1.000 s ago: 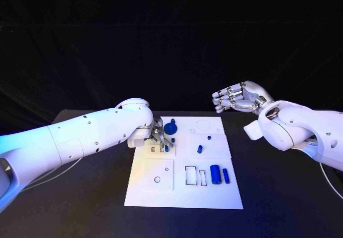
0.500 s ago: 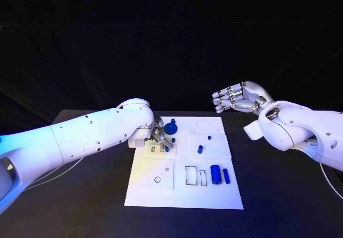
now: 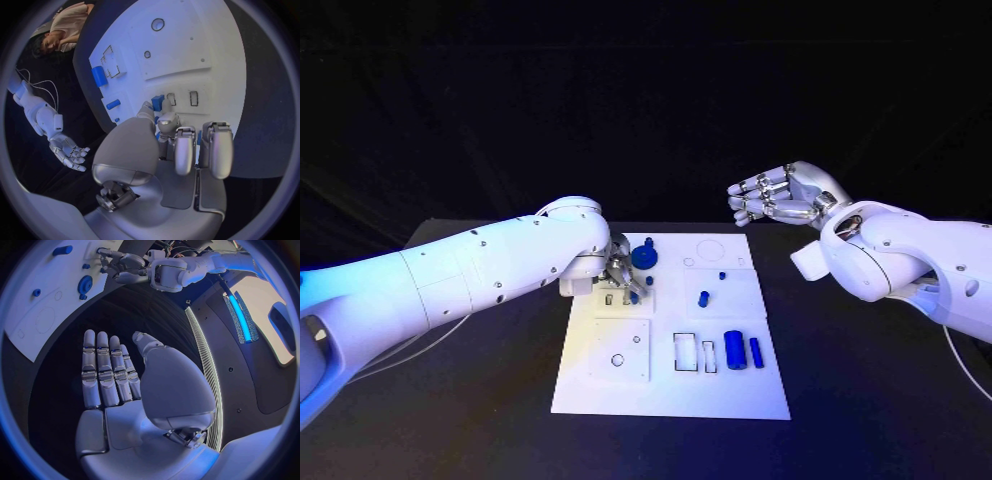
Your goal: Assemble the parts on the task board
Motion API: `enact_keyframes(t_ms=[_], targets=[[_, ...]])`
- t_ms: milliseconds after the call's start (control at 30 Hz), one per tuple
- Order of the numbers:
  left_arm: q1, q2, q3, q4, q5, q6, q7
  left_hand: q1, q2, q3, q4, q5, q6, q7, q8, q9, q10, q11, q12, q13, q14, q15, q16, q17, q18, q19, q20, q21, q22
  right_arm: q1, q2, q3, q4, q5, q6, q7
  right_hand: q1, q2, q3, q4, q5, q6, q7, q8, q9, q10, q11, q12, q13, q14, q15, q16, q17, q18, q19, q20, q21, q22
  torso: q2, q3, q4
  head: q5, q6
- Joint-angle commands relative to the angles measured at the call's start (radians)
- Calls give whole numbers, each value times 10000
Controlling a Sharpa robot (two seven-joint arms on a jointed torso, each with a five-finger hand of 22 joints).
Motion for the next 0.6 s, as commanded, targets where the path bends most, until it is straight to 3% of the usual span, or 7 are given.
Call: enact_keyframes(t_ms=[33, 267, 367, 400, 600], targets=[[1, 32, 2, 14, 272, 2, 170, 271, 17, 251, -29, 29, -74, -19, 23, 30, -99, -41, -96, -49, 922, -85, -44, 2286, -102, 567, -47, 67, 1613, -14, 20, -2, -15, -32, 76, 40, -65, 18, -15, -59, 48, -3, 3, -27, -16, -10, 66, -14, -15, 3, 70, -46, -19, 61, 75, 27, -44, -13, -6, 3, -3, -4, -9], [1, 15, 2, 4, 503, -128, 222, 1511, -24, 1483, -374, 88, -220, -79, -66, 99, -239, -107, -313, -188, 918, -155, -61, 2280, -99, 555, -103, 62, 1607, -27, 30, -7, -36, -32, 102, 23, -62, 21, -10, -74, 88, 4, -2, -25, -16, 1, 60, -8, -29, -1, 69, -47, -40, 61, 84, 27, -60, -45, -6, 3, 2, -15, -30], [1, -4, 2, 14, 585, -158, 240, 1916, -287, 2320, -457, 97, -282, -47, -95, 148, -292, -91, -455, -284, 916, -143, -69, 2278, -96, 545, -118, 55, 1597, -33, 32, -9, -46, -32, 106, 21, -57, 21, -6, -85, 121, 4, -3, -26, -17, 3, 59, -8, -39, -2, 67, -46, -52, 62, 91, 26, -68, -64, -3, 2, -7, -15, -29], [0, -15, 2, 22, 610, -178, 251, 1964, -646, 3357, -340, 85, -290, 62, -66, 246, -270, -69, -547, -347, 918, -69, -69, 2284, -91, 538, -125, 50, 1594, -36, 32, -9, -52, -32, 106, 21, -57, 21, -6, -85, 121, 4, -3, -26, -17, 3, 59, -8, -39, -2, 67, -46, -52, 62, 91, 26, -68, -64, -3, 2, -8, -17, -29], [-1, -100, 5, 84, 903, -357, 250, 1682, -1822, 5924, -615, 55, -389, 66, 125, 621, -201, 39, -648, -427, 922, -58, -69, 2297, -91, 526, -35, 41, 1587, -49, 34, -11, -76, -32, 101, 25, -60, 20, -3, -92, 153, 3, -2, -28, -18, 3, 60, -8, -49, -3, 68, -46, -64, 61, 97, 25, -77, -83, -1, 3, 2, -28, -23]])
